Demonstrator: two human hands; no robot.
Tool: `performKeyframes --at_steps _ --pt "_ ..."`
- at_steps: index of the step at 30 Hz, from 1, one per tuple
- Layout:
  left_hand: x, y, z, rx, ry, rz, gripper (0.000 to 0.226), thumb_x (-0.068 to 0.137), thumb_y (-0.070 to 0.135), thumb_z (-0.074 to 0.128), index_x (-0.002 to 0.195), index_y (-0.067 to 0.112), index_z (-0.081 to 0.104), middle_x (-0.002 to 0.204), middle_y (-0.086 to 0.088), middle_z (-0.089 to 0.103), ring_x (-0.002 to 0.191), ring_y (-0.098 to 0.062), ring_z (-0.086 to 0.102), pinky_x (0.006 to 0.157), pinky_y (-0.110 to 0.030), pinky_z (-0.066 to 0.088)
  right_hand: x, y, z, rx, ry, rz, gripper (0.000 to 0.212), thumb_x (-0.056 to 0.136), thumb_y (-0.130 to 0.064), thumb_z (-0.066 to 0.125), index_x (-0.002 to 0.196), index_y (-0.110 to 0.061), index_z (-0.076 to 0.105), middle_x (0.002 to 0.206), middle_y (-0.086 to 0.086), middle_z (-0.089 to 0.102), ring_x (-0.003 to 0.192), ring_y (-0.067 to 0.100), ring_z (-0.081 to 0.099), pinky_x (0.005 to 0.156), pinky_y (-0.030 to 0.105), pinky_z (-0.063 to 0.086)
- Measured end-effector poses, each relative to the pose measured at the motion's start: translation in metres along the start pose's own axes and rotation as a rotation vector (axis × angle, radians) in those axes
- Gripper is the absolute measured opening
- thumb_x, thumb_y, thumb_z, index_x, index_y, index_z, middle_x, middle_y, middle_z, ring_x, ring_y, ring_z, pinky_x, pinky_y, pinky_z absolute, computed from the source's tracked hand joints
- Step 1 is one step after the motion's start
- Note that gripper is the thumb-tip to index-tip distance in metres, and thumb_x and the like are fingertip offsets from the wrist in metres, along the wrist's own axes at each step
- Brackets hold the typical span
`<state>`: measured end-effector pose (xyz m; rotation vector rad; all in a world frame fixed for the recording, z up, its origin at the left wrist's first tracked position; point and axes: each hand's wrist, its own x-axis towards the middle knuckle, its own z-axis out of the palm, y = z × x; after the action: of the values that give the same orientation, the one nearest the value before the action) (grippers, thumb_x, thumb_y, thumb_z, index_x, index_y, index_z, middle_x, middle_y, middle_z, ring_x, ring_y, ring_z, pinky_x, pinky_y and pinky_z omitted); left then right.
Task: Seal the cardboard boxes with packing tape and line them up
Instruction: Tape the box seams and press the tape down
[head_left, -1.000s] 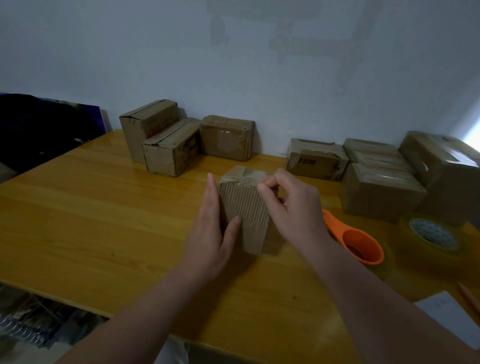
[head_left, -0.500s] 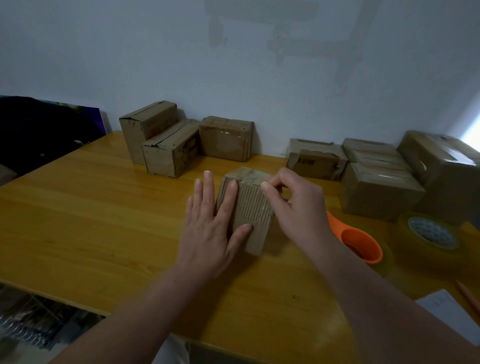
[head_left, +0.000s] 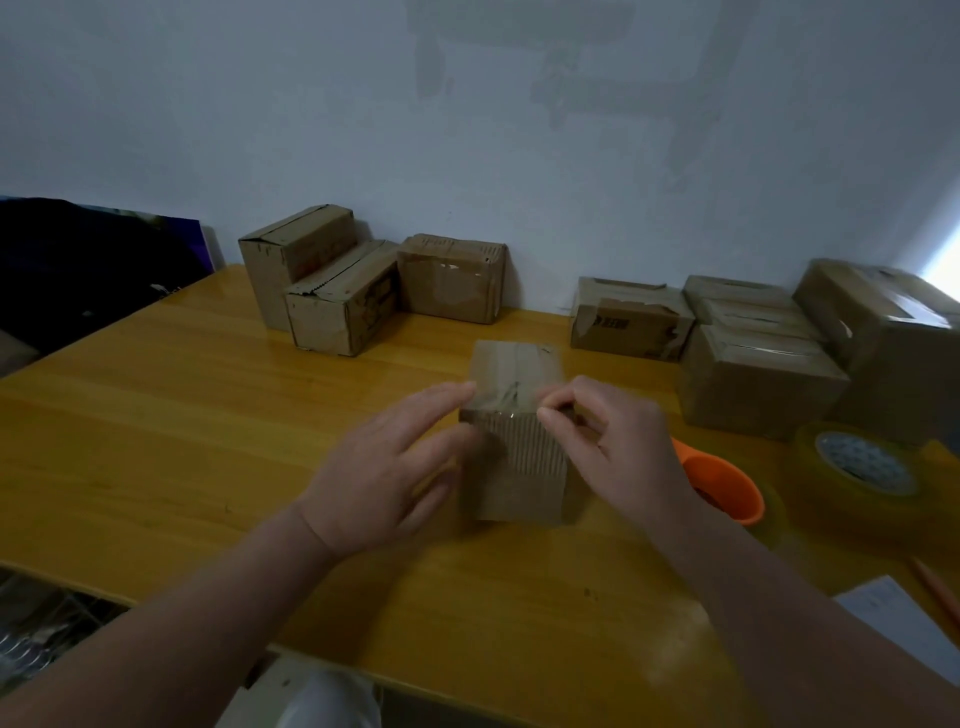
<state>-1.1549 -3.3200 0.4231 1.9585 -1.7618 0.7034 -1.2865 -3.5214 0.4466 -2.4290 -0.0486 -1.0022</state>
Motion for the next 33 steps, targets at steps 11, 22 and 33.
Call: performKeyframes --at_steps 11,22,33 --pt "0.037 -0.009 -0.004 -0.718 -0.212 -0.578 0.024 0.095 0.017 0.053 0.112 0.027 0.067 0.137 0.013 0.053 0.126 0.0 0.046 0.108 -0.035 0.039 -0.036 0.02 -0.003 -0.531 -0.229 -0.45 0.052 0.091 -0.033 0.047 0.139 -0.013 0.047 0.138 0.008 0.053 0.126 0.024 0.051 0.098 0.034 0.049" --pt "0.037 -0.018 -0.002 -0.675 -0.286 -0.52 0.023 0.092 0.018 0.06 0.114 0.021 0.067 0.141 0.011 0.049 0.137 -0.005 0.032 0.111 -0.031 0.029 -0.04 0.036 -0.012 -0.883 -0.316 -0.879 0.068 0.088 -0.052 0.046 0.146 -0.022 0.027 0.157 0.004 0.018 0.144 0.027 0.017 0.117 0.048 0.009" --pt "0.035 -0.02 0.0 -0.714 -0.274 -0.476 0.022 0.095 0.016 0.056 0.114 0.018 0.068 0.14 0.008 0.051 0.13 0.002 0.04 0.109 -0.019 0.033 -0.011 0.027 0.023 -1.146 -0.27 -0.865 0.08 0.094 -0.063 0.017 0.153 -0.013 0.0 0.16 0.012 -0.012 0.147 0.031 -0.01 0.117 0.05 -0.011"
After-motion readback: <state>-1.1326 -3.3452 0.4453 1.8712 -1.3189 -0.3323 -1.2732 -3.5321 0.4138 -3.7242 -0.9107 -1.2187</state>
